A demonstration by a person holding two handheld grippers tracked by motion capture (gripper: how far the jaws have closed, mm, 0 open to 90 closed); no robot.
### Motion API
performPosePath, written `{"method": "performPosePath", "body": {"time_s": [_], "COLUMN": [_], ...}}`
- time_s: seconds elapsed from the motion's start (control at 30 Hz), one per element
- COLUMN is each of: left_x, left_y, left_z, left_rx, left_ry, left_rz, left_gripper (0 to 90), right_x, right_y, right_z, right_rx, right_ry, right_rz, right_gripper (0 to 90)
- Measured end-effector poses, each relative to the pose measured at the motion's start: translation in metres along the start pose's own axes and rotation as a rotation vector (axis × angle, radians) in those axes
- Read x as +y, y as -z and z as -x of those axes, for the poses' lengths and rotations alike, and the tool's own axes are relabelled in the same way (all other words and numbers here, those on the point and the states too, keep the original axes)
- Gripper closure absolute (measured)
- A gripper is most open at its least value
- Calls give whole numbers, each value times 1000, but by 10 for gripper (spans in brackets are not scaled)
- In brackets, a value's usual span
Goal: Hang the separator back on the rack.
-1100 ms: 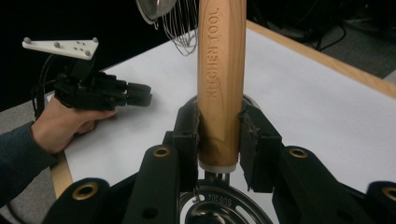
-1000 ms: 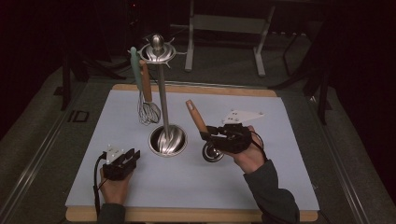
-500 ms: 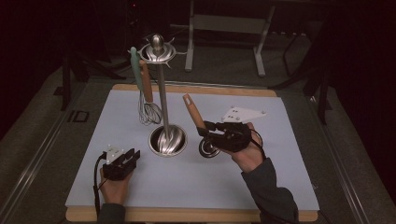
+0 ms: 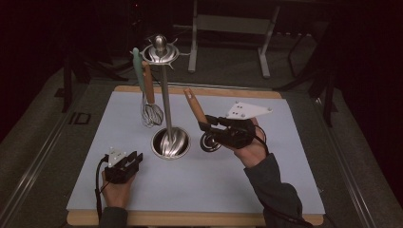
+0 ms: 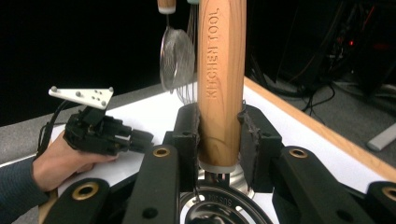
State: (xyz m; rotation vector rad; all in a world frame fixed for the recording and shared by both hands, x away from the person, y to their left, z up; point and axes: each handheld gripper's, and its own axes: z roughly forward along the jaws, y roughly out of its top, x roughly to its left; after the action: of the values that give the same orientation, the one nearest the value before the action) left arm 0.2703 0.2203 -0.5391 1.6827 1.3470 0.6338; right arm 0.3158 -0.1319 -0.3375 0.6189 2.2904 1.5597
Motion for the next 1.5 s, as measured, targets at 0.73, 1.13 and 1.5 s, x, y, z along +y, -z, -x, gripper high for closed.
{"method": "performPosePath", "body": {"time_s": [0.73,1.13,1.5], "left_x": [0,0,0], "left_y": [-1,-1,-1], "left_z": [0,0,0], "left_rx": [-3,-6,-9], "left_ry": [-2,-2,-1], "left_rz": [-2,-3,-2], "left_gripper": [701,700,699], "right_x": [38,49,53], "right_y": [14,7,-14], "right_z": [-4,-13,-8], "right_rx": [14,36,37], "right_ry": [11,24,-1], "right_rz": [124,146,131], "right_gripper": [701,701,701]}}
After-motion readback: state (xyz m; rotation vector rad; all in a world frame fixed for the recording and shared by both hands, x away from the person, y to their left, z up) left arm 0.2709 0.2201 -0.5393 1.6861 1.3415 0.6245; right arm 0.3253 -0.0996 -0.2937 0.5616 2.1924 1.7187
